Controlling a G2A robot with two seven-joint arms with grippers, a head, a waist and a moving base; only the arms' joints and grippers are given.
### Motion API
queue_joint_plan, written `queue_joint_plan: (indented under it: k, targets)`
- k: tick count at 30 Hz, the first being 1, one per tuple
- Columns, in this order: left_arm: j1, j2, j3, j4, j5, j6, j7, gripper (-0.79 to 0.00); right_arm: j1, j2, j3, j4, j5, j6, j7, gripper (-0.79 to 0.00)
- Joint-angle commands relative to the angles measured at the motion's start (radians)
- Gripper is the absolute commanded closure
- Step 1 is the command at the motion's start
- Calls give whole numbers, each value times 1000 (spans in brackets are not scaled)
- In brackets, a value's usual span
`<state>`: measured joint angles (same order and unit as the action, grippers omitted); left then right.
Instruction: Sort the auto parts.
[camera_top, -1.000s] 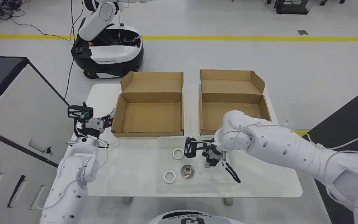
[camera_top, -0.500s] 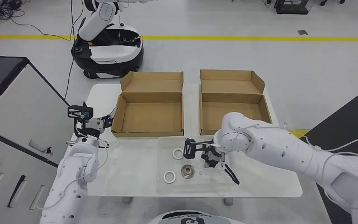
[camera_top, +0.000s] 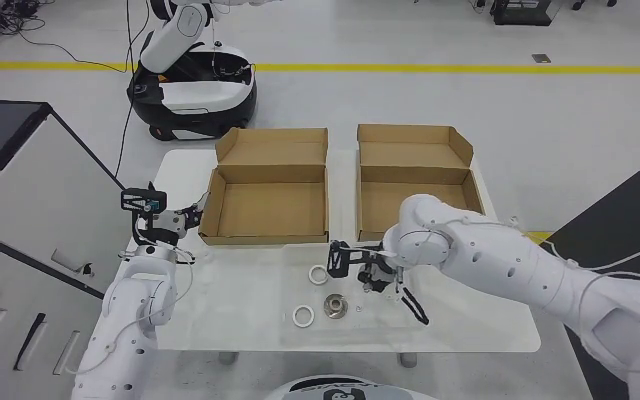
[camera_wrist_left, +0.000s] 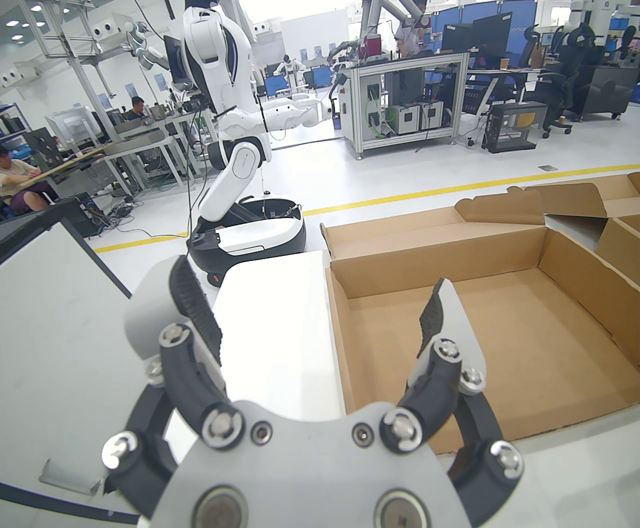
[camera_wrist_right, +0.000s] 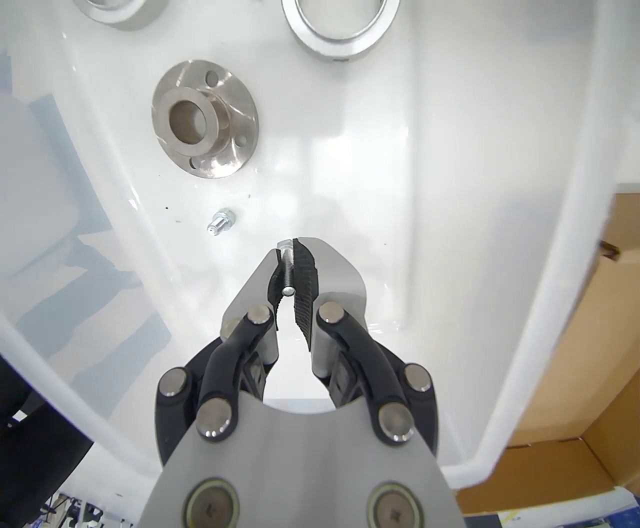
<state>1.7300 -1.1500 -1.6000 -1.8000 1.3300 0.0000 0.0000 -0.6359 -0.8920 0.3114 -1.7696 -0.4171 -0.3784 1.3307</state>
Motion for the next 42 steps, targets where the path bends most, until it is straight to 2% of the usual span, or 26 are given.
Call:
queue_joint_plan:
  k: [1, 9, 20, 31, 42]
  targets:
    - [0, 0, 0, 0, 0, 0, 0, -785, 3, 11, 23, -26, 20, -9, 15, 0]
    - [0, 0, 0, 0, 0, 0, 0, -785, -20, 95, 168, -199, 118, -26, 85, 0]
    - [0, 0, 0, 0, 0, 0, 0, -785, -65, 224, 322, -354, 211, -59, 52, 0]
    - [0, 0, 0, 0, 0, 0, 0, -785, -141, 334, 535, -226, 492, -217, -106, 0]
    - [0, 0, 0, 0, 0, 0, 0, -785, -228, 411, 592, -114, 666, -420, -309, 0]
